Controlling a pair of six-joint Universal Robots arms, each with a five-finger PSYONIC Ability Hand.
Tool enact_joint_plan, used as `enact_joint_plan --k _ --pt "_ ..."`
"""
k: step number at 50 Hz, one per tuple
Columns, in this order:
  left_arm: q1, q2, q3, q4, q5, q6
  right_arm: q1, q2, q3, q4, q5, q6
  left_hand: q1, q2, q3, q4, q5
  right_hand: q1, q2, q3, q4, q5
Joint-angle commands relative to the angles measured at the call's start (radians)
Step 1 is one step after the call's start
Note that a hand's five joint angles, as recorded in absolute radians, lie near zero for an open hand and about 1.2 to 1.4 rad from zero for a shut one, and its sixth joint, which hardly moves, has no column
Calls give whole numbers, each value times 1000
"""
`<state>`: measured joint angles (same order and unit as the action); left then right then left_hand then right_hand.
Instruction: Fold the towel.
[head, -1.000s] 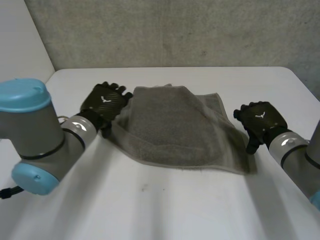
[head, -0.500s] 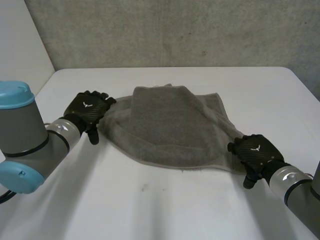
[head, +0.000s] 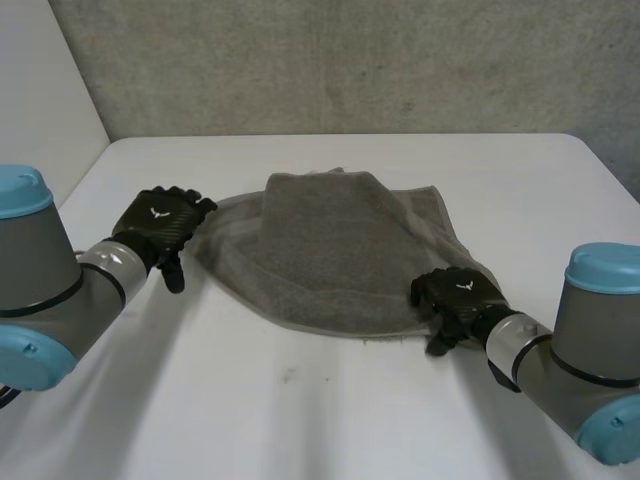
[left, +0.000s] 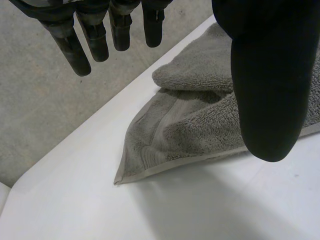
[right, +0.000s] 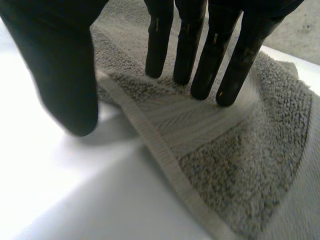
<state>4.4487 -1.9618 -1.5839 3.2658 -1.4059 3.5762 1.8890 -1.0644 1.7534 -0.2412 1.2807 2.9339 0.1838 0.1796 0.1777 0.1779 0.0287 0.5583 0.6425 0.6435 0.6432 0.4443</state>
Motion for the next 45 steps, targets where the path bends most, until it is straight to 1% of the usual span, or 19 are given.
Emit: enact_joint_plan --k 1,4,6,7,9,10,12,15,17,18,20,22,26,28,32,36,37,39,45 --pt "4 11 -25 -1 2 -1 5 21 -44 -76 5 7 36 40 42 41 16 837 753 752 752 777" --pt "3 12 -31 -1 2 -1 4 11 -49 -86 5 10 36 40 42 42 16 838 754 753 753 777" --pt "-3 14 -47 -1 2 -2 7 -35 -55 -87 15 10 53 57 59 59 34 838 754 753 753 777" --pt "-3 14 -47 -1 2 -2 7 -35 -55 -87 16 10 53 57 59 59 34 838 754 753 753 777" --pt "-9 17 -67 -1 4 -11 12 -101 -52 -78 25 11 59 63 65 65 40 838 754 753 753 777" --pt "-9 17 -67 -1 4 -11 12 -101 -52 -78 25 11 59 63 65 65 40 838 754 753 753 777" --pt "-22 15 -79 -1 8 -31 24 -153 -46 -76 31 25 161 166 167 167 142 838 754 753 753 777" --pt "-22 11 -77 0 15 -45 32 -177 -43 -73 34 39 200 204 206 206 181 838 754 753 753 777" --pt "-19 -9 -65 3 42 -76 36 -251 -43 -37 40 80 314 318 320 320 294 838 754 753 753 777" --pt "-19 -9 -65 3 42 -76 36 -252 -43 -36 40 80 315 319 321 320 295 838 754 753 753 777" --pt "-22 -58 -53 11 71 -105 32 -322 -45 14 39 109 373 377 379 379 354 838 754 753 753 777" --pt "-22 -78 -42 12 79 -109 30 -341 -45 32 39 114 399 404 405 405 380 838 754 753 753 777" --pt "-23 -111 -11 22 82 -116 32 -370 -46 51 39 117 420 424 426 426 401 838 754 753 753 777" --pt "-25 -146 16 41 79 -117 35 -416 -51 66 39 119 449 454 455 455 430 838 754 753 753 777" --pt "-31 -172 38 54 79 -125 38 -459 -60 74 39 123 488 492 494 494 468 838 754 753 753 777" --pt "-46 -196 65 75 78 -149 54 -534 -94 89 35 190 482 486 488 488 462 838 754 753 753 777" --pt "-46 -197 65 75 78 -149 55 -534 -94 89 35 191 482 486 488 488 462 838 754 753 753 777" --pt "-54 -209 81 118 76 -174 62 -574 -117 134 28 229 482 486 488 488 462 838 754 753 753 777" --pt "-71 -230 93 181 74 -215 73 -603 -138 180 22 243 494 498 500 500 474 838 754 753 753 777"
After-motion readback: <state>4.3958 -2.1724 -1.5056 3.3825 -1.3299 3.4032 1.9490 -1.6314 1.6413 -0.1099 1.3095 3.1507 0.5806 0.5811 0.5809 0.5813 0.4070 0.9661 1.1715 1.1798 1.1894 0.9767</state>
